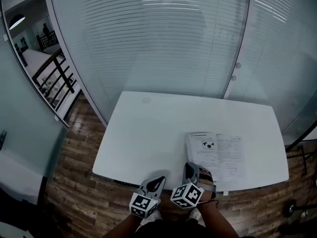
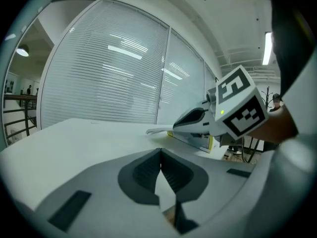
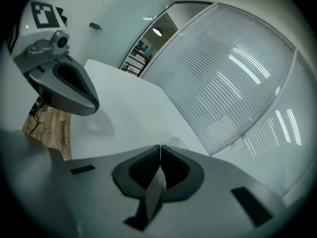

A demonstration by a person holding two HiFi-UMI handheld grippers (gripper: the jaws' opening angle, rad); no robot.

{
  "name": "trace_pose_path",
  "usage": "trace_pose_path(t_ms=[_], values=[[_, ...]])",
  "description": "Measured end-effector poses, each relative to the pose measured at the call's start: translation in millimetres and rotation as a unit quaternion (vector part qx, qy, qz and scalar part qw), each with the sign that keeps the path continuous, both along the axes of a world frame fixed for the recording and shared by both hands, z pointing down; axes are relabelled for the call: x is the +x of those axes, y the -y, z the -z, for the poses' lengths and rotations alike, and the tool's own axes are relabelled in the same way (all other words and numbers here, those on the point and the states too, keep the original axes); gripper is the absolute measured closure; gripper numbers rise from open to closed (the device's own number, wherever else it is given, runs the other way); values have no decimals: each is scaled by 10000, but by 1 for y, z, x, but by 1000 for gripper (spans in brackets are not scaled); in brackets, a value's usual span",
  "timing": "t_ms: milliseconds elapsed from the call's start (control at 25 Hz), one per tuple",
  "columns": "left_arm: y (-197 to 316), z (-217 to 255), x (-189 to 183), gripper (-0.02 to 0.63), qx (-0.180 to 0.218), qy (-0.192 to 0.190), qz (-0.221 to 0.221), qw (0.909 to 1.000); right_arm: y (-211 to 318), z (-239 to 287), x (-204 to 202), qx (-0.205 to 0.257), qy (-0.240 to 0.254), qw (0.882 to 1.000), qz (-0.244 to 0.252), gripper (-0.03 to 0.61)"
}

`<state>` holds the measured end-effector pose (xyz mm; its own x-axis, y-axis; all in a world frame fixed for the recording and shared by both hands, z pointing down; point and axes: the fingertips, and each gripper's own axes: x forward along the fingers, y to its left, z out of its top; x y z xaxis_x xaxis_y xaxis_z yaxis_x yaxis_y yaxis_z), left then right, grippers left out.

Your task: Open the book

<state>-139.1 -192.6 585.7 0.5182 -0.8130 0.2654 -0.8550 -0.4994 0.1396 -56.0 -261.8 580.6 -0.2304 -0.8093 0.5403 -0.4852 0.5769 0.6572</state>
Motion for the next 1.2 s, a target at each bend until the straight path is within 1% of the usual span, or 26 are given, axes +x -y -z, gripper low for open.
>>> trace_pose_path(t_ms=[120, 240, 320, 400, 520, 680, 800, 880, 1000, 1040, 1120, 1200], values=[[1, -1, -10, 600, 72, 58, 93, 9999, -1, -18, -13, -153, 49, 9998, 146, 572], [-2, -2, -10, 600, 74, 73, 133, 9999, 0, -25, -12, -172, 155, 9995, 224, 573], [-6, -3, -8, 600, -44, 16, 142, 9999, 2, -29, -9, -246, 209, 9992, 249, 572], [-10, -5, -7, 600, -171, -29, 137, 9998, 1, -32, -10, -348, 404, 9983, 248, 572], [-10, -9, -11, 599, -97, 57, 145, 9998, -4, -30, -9, -394, 777, 9961, 162, 572], [-8, -10, -7, 600, -40, 112, 156, 9998, -10, -27, 2, -302, 740, 9968, 44, 572], [-5, -5, 6, 600, -1, 68, 94, 9999, -10, -15, 14, -180, 1018, 9946, -43, 574], [-2, 3, 17, 600, 110, 86, -6, 9999, -8, -2, 24, 28, 1202, 9927, -105, 574], [0, 21, 35, 599, 368, 299, -248, 9986, -8, 22, 44, 466, 1338, 9897, -209, 574], [1, 27, 41, 600, 466, 339, -315, 9978, -8, 28, 51, 561, 1434, 9877, -265, 574], [6, 37, 52, 600, 600, 282, -378, 9971, -9, 38, 66, 618, 1712, 9826, -379, 574], [11, 41, 59, 600, 600, 140, -340, 9975, -9, 43, 79, 436, 2134, 9749, -457, 574]])
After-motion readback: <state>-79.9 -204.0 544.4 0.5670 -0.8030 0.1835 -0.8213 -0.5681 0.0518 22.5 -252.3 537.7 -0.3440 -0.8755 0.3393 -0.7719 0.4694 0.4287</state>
